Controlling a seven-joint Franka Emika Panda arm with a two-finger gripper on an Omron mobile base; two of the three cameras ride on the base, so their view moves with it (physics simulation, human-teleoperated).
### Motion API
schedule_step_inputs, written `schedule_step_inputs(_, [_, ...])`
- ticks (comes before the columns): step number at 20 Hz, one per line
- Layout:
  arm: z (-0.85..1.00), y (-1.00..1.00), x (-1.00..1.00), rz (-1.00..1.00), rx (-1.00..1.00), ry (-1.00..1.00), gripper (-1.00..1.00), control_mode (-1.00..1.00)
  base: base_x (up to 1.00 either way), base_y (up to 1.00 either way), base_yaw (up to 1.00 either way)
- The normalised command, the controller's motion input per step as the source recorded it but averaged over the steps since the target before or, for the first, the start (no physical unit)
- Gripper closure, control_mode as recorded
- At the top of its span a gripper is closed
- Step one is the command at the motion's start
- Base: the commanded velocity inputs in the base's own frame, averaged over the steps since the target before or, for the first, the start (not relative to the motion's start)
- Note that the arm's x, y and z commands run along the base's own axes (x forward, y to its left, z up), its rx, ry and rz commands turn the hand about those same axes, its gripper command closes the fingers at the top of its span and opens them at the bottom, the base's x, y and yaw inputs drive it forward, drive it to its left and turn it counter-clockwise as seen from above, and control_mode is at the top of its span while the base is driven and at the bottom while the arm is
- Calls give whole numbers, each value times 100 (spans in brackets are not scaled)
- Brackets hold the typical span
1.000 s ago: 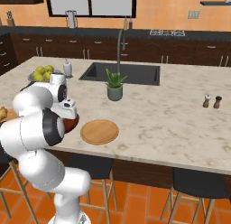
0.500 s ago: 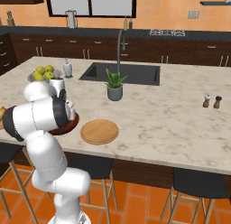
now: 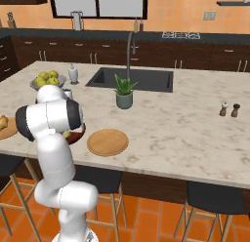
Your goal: Pick the chicken drumstick and lemon wedge from their plates and place them in the bowl. Then put the bowl in the fridge.
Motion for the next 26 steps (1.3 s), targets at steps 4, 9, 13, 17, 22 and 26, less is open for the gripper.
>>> schedule_step_inputs(4, [-15,1,5,0,0,-1,-100,-100,0,0,0])
schedule_step_inputs(9, [4,0,-2,0,0,-4,-100,-100,0,0,0])
schedule_step_inputs(13, [32,0,-18,0,0,-9,-100,-100,0,0,0])
schedule_step_inputs(17, [42,-13,-56,-3,0,-7,-100,-100,0,0,0])
schedule_step_inputs(22, [37,-63,-58,0,0,0,-100,-100,0,0,0])
schedule_step_inputs(26, [29,-91,-40,0,0,0,-100,-100,0,0,0])
